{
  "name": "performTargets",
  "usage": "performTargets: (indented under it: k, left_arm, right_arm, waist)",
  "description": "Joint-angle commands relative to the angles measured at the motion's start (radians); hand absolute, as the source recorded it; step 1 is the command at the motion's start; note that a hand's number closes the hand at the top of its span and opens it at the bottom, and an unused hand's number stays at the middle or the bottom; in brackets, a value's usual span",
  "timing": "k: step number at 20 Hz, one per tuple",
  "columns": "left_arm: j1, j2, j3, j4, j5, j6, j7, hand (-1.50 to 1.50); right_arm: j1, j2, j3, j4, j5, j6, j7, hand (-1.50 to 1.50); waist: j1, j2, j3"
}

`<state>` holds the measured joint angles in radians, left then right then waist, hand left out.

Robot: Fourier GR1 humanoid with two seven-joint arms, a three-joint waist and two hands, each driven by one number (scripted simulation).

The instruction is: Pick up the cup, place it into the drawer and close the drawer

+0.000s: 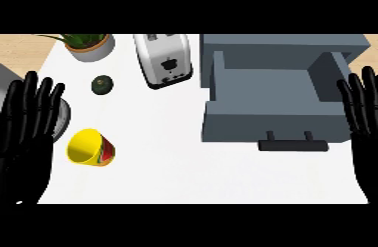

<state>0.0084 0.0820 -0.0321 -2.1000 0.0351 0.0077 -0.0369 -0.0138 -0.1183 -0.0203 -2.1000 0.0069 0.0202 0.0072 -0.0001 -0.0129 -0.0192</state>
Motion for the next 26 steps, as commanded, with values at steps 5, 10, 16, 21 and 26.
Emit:
performTargets:
  k: [5,10,16,21,26]
  left_arm:
    - [0.124,0.115,0.056,-0.060,0.197,-0.223,-0.024,-1.50]
    - [0.176,0.076,0.071,-0.072,0.407,-0.207,0.152,-1.50]
    - [0.240,0.109,0.184,0.031,0.512,-0.312,0.107,-1.50]
    - [0.173,0.100,0.235,0.277,0.381,-0.343,-0.030,-1.50]
    - [0.178,0.099,0.264,0.348,0.308,-0.343,-0.082,-1.50]
  right_arm:
    - [0.050,0.030,-0.011,0.019,-0.007,0.001,-0.071,-1.50]
    - [0.022,-0.040,-0.003,0.009,0.009,0.051,0.043,-1.50]
    - [-0.061,-0.059,-0.051,0.056,-0.029,0.078,0.071,-1.50]
    - [0.072,-0.026,-0.020,0.011,-0.001,0.086,-0.006,-1.50]
    - [-0.029,0.000,-0.017,0.118,0.042,0.057,-0.039,-1.50]
  waist:
    - [0.004,0.012,0.019]
    - [0.005,0.012,0.019]
    - [0.005,0.012,0.019]
    - [-0.005,0.013,0.019]
    - [0.002,0.013,0.019]
